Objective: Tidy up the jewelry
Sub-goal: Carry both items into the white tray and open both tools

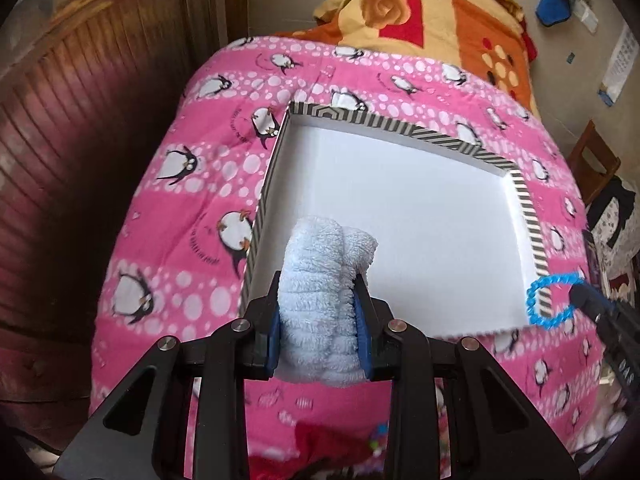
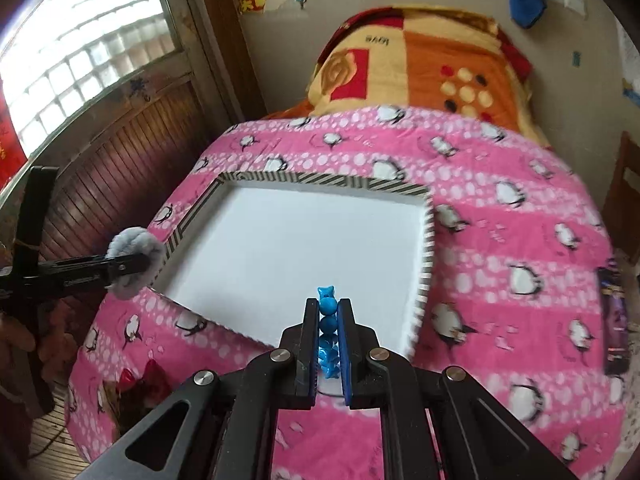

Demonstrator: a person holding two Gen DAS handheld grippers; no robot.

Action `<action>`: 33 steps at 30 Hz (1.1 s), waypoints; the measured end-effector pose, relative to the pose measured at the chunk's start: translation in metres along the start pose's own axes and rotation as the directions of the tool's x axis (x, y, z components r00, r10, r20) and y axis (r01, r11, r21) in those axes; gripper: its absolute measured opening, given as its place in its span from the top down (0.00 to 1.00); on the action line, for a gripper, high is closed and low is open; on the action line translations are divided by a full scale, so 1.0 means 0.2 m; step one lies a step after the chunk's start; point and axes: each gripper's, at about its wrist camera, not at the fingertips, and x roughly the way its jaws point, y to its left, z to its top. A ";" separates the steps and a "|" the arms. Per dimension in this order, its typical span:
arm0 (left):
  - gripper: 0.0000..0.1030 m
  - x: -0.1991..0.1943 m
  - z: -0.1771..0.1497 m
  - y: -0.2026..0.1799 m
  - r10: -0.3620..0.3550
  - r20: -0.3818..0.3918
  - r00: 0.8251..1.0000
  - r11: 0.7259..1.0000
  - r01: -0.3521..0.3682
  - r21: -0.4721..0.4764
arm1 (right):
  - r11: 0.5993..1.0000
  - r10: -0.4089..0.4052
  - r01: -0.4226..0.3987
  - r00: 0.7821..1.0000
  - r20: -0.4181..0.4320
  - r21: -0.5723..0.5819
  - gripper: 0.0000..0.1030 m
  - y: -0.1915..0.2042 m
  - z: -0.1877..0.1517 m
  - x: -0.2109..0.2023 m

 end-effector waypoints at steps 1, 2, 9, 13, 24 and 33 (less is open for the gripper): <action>0.72 0.03 0.01 0.00 0.008 -0.009 1.000 1.000 -0.008 -0.007 | 1.000 0.016 -0.016 1.000 -0.019 0.004 0.92 0.00 0.01 0.06; 0.72 0.07 0.03 0.00 0.017 -0.021 1.000 1.000 -0.018 -0.013 | 1.000 0.023 -0.023 0.999 -0.031 0.007 0.92 0.00 0.01 0.09; 0.72 0.23 0.05 -0.02 0.062 -0.063 0.996 0.998 -0.063 -0.008 | 0.997 -0.051 0.058 0.990 -0.133 0.052 0.92 -0.15 -0.03 0.32; 0.71 0.29 0.05 -0.03 0.075 -0.086 0.993 0.997 -0.075 -0.003 | 0.996 -0.074 0.081 0.986 -0.152 0.046 0.92 -0.19 -0.03 0.36; 0.55 0.28 0.01 -0.06 0.113 -0.062 0.992 0.993 -0.111 0.031 | 0.997 -0.077 0.079 0.992 -0.098 0.012 0.61 -0.15 -0.05 0.30; 0.54 0.07 -0.07 -0.10 0.126 0.049 0.991 0.989 -0.130 0.074 | 0.998 -0.060 0.062 0.997 -0.047 0.031 0.60 -0.05 -0.11 0.12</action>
